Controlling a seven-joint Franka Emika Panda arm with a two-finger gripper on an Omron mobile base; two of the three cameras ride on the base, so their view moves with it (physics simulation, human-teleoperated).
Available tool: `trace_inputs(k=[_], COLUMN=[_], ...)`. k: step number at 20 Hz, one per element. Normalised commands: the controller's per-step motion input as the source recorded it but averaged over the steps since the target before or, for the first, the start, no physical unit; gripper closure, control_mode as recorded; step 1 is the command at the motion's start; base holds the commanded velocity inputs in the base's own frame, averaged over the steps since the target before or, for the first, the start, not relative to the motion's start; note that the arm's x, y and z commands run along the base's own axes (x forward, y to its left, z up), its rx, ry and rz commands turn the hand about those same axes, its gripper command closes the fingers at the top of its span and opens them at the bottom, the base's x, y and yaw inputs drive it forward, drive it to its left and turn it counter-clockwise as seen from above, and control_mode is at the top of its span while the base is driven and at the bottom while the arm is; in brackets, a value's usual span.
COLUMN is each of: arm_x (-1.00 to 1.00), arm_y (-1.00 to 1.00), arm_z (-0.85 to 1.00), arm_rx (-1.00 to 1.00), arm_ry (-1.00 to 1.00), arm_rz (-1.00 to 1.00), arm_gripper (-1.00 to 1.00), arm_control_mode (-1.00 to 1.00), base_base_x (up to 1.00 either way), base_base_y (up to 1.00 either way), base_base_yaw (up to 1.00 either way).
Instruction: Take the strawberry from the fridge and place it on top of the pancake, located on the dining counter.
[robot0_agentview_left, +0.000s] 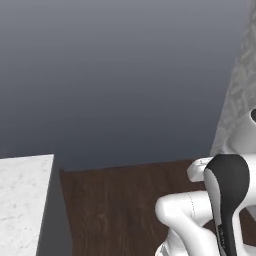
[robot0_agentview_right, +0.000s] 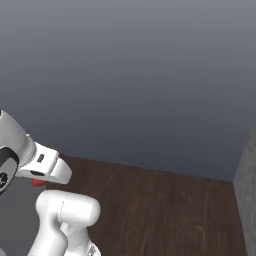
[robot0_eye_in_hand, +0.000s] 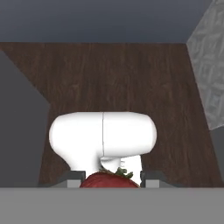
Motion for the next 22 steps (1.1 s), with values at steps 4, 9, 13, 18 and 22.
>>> trace_inputs(k=[4, 9, 13, 18, 22], arm_x=[0.0, 0.0, 0.0, 0.0, 0.0], arm_y=[0.0, 0.0, 0.0, 0.0, 0.0], arm_z=[0.0, 0.0, 0.0, 0.0, 0.0], arm_rx=[0.0, 0.0, 0.0, 0.0, 0.0], arm_ry=[0.0, 0.0, 0.0, 0.0, 0.0], arm_rz=[0.0, 0.0, 0.0, 0.0, 0.0], arm_gripper=[1.0, 1.0, 1.0, 1.0, 1.0], arm_control_mode=[1.0, 1.0, 1.0, 1.0, 1.0], base_base_x=[1.0, 1.0, 0.88, 0.59, 0.52], base_base_y=[-0.31, -0.68, -0.73, -0.66, -0.74], base_base_yaw=[0.33, 0.58, 0.64, 0.7, 0.66])
